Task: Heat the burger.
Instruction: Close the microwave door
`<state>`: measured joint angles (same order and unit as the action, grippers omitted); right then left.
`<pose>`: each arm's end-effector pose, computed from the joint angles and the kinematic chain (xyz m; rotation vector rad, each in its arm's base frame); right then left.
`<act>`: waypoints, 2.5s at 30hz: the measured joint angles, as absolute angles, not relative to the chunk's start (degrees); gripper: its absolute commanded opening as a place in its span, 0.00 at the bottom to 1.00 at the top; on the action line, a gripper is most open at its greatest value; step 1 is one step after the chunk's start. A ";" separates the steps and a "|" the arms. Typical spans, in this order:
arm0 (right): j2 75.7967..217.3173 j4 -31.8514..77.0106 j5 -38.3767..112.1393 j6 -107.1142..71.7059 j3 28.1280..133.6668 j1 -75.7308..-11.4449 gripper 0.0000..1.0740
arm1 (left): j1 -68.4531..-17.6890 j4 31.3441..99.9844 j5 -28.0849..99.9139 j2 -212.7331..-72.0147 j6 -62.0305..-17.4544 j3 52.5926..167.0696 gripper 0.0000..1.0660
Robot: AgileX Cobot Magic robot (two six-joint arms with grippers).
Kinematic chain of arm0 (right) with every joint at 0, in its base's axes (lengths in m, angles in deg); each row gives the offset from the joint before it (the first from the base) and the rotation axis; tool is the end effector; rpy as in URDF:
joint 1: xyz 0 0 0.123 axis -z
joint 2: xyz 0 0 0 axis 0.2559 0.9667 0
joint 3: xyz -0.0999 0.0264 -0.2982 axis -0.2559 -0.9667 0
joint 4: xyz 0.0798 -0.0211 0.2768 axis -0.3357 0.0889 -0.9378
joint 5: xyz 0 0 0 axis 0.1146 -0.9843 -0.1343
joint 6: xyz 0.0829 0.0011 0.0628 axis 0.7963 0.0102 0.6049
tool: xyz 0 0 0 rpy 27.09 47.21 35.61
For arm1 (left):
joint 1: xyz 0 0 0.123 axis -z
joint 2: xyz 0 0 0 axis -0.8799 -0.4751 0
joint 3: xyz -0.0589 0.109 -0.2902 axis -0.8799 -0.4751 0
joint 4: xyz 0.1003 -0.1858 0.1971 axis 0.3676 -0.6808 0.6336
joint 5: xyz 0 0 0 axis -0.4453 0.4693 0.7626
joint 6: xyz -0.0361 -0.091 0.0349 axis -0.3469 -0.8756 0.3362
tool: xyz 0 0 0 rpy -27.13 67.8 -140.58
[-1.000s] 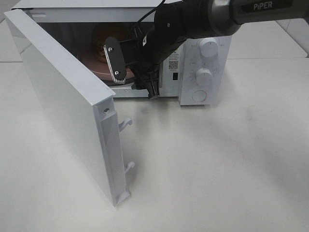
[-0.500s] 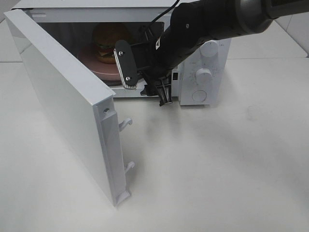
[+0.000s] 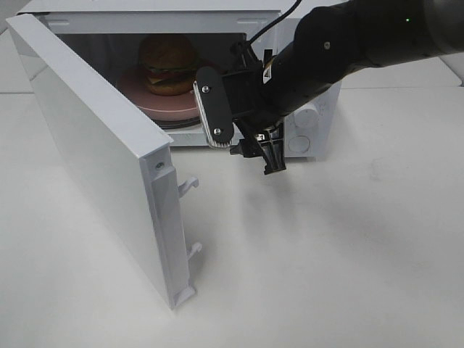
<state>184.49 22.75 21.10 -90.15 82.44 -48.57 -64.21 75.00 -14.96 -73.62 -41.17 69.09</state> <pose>0.3771 0.2519 0.2003 -1.9609 1.3542 -0.3657 0.0053 -0.0083 0.2926 0.0026 2.0426 -0.0565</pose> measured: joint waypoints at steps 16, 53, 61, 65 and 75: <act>168.85 22.75 21.96 -80.82 68.81 -48.57 0.65 | -64.21 75.00 -14.96 -73.62 -41.17 69.09 0.92; 128.85 22.75 -15.97 -20.77 57.12 -48.57 0.73 | -64.21 75.00 -14.96 -73.62 -41.17 69.09 0.92; 121.29 22.75 -26.29 -15.50 57.12 -48.57 0.71 | -64.21 75.00 -14.96 -73.62 -41.17 69.09 0.92; 116.88 22.75 -29.55 -13.95 57.12 -48.57 0.71 | -64.21 75.00 -14.96 -73.62 -41.17 69.09 0.92; 104.62 23.44 -32.02 -13.15 57.12 -42.73 0.71 | -64.21 75.00 -14.96 -73.62 -41.17 69.09 0.92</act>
<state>104.62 23.44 -32.02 -13.15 57.12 -42.73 -64.21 75.00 -14.96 -73.62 -41.17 69.09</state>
